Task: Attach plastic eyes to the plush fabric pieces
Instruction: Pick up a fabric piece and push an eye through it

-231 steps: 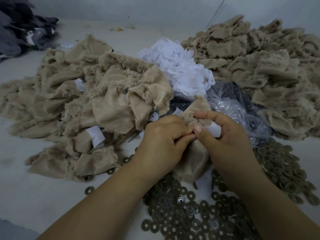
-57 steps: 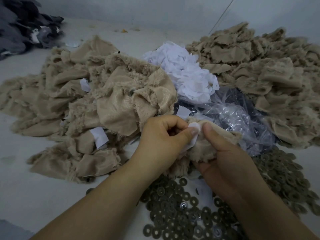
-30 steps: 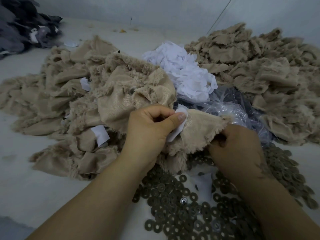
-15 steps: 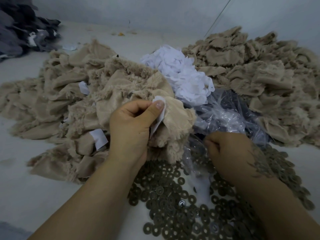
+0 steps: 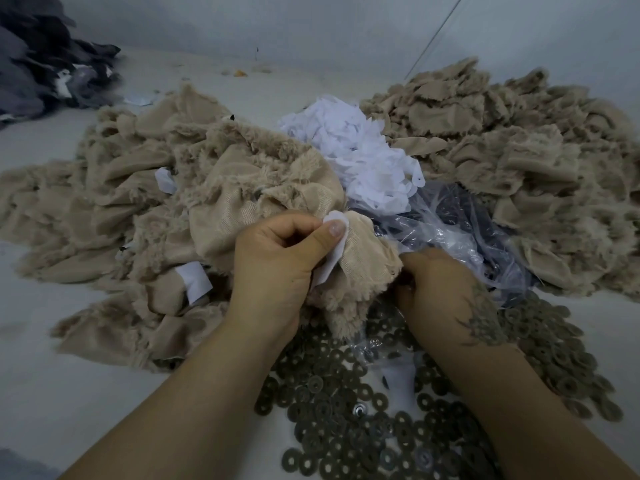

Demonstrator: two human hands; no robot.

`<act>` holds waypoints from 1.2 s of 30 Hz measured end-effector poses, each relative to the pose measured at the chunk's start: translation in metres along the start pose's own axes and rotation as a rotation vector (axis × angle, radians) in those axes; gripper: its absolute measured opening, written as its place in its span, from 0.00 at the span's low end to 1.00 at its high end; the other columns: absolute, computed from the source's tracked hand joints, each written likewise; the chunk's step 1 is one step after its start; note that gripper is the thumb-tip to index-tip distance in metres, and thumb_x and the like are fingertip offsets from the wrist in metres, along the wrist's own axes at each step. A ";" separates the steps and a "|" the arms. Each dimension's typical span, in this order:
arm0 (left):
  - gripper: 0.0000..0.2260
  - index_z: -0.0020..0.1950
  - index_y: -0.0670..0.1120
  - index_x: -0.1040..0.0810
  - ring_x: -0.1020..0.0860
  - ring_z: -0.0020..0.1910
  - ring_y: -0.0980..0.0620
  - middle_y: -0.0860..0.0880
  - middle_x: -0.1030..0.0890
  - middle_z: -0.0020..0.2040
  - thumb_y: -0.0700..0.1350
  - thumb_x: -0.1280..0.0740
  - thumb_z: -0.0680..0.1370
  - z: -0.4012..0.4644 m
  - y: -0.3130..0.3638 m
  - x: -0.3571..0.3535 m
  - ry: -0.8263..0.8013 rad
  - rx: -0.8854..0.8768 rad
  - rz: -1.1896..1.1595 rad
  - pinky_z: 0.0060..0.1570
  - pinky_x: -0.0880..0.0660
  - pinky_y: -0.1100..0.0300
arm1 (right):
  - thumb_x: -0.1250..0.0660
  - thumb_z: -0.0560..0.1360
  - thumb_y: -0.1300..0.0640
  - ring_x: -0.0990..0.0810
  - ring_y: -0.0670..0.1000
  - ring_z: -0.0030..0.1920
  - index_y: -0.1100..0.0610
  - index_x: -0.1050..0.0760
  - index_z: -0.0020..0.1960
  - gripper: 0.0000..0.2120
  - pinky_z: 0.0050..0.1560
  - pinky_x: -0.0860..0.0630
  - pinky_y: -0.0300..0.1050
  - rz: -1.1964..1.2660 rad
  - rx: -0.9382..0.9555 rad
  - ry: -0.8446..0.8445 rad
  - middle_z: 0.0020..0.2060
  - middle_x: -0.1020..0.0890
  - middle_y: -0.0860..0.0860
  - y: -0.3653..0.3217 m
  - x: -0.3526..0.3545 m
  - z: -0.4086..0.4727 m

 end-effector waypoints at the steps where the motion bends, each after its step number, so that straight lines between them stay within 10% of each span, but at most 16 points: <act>1: 0.05 0.35 0.48 0.15 0.21 0.34 0.48 0.47 0.18 0.32 0.46 0.25 0.70 0.000 0.000 0.000 -0.003 0.000 0.004 0.40 0.22 0.54 | 0.36 0.77 0.60 0.23 0.56 0.53 0.52 0.20 0.58 0.12 0.45 0.34 0.43 -0.017 -0.015 -0.019 0.52 0.23 0.54 0.000 -0.001 0.002; 14: 0.05 0.35 0.48 0.15 0.20 0.35 0.49 0.47 0.17 0.33 0.48 0.24 0.69 0.000 0.000 0.000 0.003 -0.011 -0.013 0.41 0.21 0.52 | 0.33 0.76 0.60 0.21 0.56 0.50 0.54 0.18 0.54 0.09 0.44 0.35 0.42 0.080 0.012 0.060 0.48 0.19 0.54 -0.003 0.001 0.002; 19: 0.05 0.35 0.48 0.15 0.19 0.35 0.50 0.47 0.16 0.34 0.45 0.26 0.71 0.001 -0.001 -0.002 -0.029 -0.022 0.000 0.41 0.20 0.55 | 0.27 0.74 0.58 0.21 0.54 0.40 0.56 0.17 0.46 0.03 0.44 0.23 0.49 0.166 0.043 0.412 0.38 0.19 0.52 0.004 0.021 -0.013; 24: 0.04 0.36 0.48 0.15 0.19 0.36 0.47 0.45 0.16 0.35 0.44 0.26 0.71 -0.001 0.000 -0.004 -0.062 -0.040 -0.014 0.43 0.19 0.53 | 0.27 0.73 0.55 0.18 0.44 0.33 0.51 0.17 0.40 0.03 0.39 0.20 0.43 0.291 -0.040 0.208 0.30 0.18 0.45 0.000 0.020 -0.020; 36: 0.07 0.40 0.35 0.18 0.22 0.36 0.51 0.46 0.19 0.36 0.40 0.27 0.72 -0.007 0.002 -0.017 -0.217 -0.093 0.000 0.38 0.26 0.63 | 0.26 0.69 0.59 0.13 0.58 0.50 0.56 0.15 0.51 0.11 0.47 0.16 0.49 1.589 -0.208 -0.002 0.49 0.13 0.58 -0.012 -0.002 -0.022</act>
Point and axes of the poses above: each hand's wrist, its own z-axis towards the middle knuckle, its own x-axis out of the back of the hand, y = z × x, the point moved 4 cm from there along z, towards the middle knuckle
